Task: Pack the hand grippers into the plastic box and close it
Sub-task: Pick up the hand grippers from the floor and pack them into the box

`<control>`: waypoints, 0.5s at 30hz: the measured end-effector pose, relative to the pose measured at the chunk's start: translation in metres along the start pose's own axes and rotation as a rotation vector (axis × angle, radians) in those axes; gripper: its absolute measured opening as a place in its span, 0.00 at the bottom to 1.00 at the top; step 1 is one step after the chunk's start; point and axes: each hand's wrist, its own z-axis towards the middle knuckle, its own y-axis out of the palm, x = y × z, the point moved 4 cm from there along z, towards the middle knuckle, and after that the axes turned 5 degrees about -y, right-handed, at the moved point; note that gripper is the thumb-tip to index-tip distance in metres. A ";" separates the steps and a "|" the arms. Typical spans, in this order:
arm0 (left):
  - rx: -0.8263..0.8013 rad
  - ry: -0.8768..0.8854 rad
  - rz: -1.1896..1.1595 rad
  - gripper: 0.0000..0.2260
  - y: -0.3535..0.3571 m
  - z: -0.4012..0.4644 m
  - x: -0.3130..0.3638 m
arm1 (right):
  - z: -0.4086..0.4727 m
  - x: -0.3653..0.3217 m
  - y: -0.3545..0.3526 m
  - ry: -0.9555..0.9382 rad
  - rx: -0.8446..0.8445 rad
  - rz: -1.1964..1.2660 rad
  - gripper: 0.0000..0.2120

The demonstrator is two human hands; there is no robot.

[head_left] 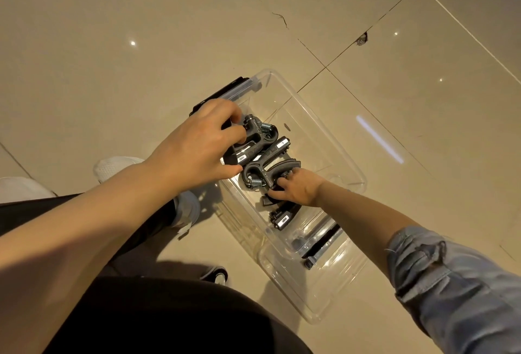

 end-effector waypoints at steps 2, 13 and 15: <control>-0.001 0.002 0.001 0.18 -0.001 0.000 0.001 | -0.001 0.003 0.003 0.038 -0.015 0.050 0.32; 0.023 -0.015 -0.043 0.17 -0.002 -0.002 0.000 | 0.029 -0.038 -0.011 0.664 0.154 0.695 0.12; 0.024 -0.025 -0.047 0.17 -0.002 -0.003 -0.003 | 0.028 -0.034 -0.011 0.712 0.208 0.750 0.16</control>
